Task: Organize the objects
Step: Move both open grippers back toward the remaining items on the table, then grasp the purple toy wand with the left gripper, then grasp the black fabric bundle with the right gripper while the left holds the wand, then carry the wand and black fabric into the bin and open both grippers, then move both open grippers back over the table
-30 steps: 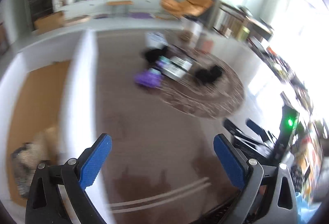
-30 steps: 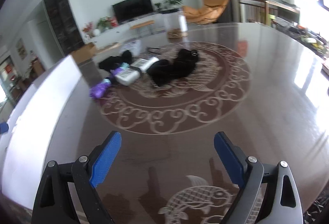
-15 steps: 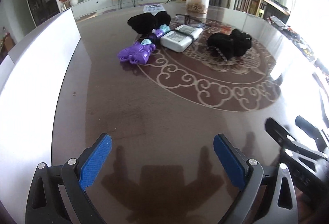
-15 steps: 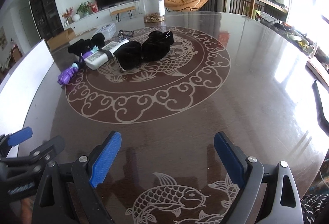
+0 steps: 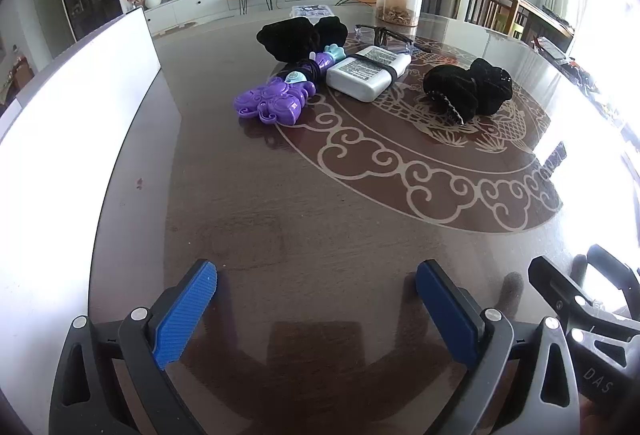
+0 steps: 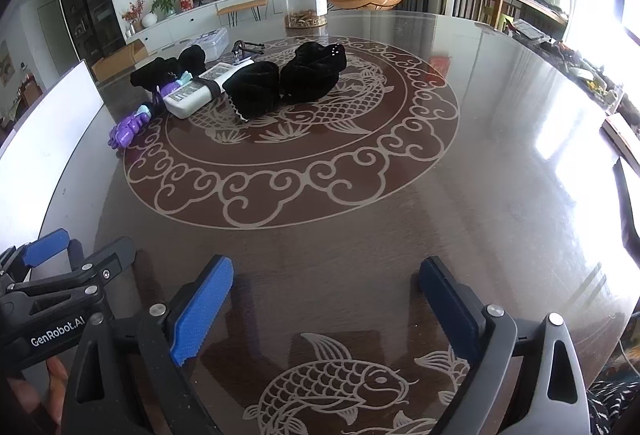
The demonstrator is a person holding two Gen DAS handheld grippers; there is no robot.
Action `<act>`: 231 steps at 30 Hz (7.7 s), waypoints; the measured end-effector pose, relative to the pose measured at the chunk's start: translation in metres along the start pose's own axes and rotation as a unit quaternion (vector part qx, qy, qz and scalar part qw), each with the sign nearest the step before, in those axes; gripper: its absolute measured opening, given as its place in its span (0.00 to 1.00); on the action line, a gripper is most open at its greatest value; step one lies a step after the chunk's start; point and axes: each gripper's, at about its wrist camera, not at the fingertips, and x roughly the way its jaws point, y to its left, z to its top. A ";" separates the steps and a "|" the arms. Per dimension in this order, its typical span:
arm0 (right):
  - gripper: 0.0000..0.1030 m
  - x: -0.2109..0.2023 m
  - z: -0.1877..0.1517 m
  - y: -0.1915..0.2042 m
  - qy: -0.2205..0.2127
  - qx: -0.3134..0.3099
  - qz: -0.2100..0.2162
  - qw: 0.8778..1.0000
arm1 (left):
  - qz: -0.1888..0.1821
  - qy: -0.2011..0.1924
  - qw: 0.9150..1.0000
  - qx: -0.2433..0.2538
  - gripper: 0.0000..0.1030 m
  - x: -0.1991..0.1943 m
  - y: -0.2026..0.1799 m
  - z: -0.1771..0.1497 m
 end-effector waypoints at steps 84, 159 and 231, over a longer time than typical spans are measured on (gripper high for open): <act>1.00 0.022 0.022 -0.006 0.016 -0.066 0.025 0.997 | 0.047 0.005 0.997 -0.068 1.00 0.017 0.039 0.015; 0.78 0.013 0.052 -0.074 0.126 0.149 0.162 0.967 | -0.039 -0.091 0.995 -0.001 0.20 -0.054 0.029 -0.017; 0.95 0.017 0.027 -0.001 -0.007 -0.045 -0.004 0.999 | -0.011 -0.007 1.000 -0.021 0.88 -0.046 0.008 -0.010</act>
